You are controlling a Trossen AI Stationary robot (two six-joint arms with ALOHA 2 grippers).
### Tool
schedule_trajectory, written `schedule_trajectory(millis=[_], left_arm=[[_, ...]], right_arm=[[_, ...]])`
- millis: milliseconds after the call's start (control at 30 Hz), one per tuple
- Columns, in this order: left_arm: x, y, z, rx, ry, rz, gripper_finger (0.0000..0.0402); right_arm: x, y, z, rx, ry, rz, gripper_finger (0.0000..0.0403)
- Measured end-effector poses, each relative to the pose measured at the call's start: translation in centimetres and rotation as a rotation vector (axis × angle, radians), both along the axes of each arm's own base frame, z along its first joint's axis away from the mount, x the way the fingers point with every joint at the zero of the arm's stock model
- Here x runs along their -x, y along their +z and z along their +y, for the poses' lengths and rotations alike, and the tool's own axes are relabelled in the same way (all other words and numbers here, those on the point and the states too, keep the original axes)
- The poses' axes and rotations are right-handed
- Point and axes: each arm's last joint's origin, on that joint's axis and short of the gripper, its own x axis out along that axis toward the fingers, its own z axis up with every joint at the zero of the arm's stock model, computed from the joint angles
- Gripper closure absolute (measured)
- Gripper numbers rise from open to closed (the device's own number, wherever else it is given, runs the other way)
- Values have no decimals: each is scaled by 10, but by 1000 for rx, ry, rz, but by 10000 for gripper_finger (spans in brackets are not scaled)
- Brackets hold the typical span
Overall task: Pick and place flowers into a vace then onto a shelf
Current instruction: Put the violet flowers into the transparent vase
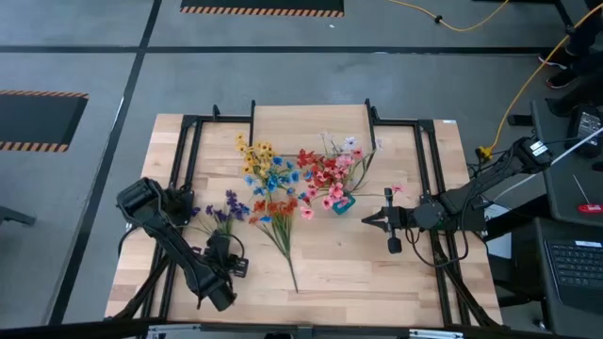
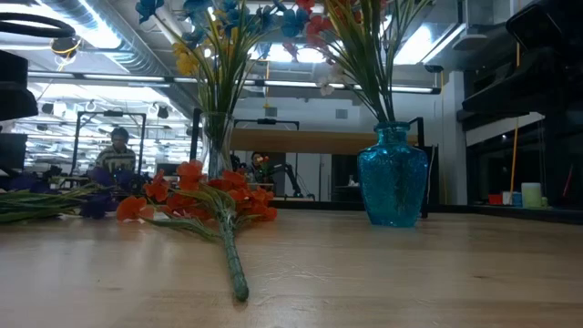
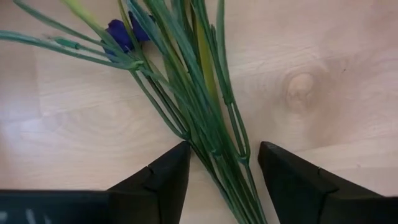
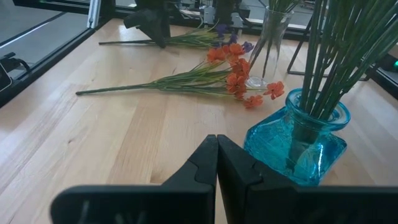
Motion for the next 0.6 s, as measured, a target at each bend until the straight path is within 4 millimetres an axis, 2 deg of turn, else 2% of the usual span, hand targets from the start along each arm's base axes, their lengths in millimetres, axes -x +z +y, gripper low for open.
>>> schedule_trajectory(millis=[233, 500, 600], left_arm=[[-1, -2, 0, 16, -1, -14, 260], [-2, -2, 0, -6, -8, -66, 383], [0, -2, -1, -33, -32, -86, 390]], right_arm=[[0, 0, 0, -1, 0, -1, 389], [0, 0, 0, 0, 0, 0, 389], [0, 0, 0, 0, 0, 0, 389]])
